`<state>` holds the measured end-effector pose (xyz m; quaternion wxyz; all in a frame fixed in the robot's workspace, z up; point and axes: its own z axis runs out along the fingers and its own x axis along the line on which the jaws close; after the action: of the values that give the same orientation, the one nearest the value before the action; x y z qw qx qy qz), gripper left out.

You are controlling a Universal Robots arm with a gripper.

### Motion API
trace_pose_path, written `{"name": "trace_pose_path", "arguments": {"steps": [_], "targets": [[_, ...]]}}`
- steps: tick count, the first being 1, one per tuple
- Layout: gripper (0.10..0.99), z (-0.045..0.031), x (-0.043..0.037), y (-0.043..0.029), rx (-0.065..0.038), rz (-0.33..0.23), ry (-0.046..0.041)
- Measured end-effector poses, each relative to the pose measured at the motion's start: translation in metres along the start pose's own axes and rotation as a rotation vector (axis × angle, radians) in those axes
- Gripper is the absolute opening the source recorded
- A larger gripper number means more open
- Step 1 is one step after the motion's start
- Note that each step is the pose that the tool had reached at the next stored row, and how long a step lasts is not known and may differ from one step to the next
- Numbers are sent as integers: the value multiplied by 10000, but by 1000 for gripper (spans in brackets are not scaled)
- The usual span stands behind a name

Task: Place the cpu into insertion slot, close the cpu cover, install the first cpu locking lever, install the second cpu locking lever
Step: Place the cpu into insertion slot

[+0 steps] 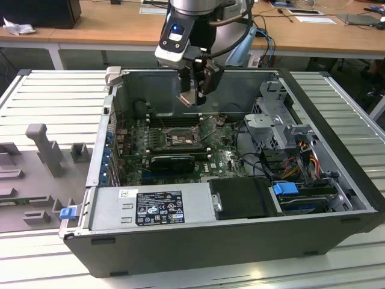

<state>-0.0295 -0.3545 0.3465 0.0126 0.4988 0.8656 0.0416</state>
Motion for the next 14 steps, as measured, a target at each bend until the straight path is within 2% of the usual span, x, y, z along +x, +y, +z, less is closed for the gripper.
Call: {"name": "trace_pose_path", "arguments": {"steps": [5, 11, 14], "targets": [[529, 12, 0, -1, -16, 766, -64], [529, 87, -1, -7, -15, 963, -90], [529, 96, -2, -9, -25, 1455, -132]]}}
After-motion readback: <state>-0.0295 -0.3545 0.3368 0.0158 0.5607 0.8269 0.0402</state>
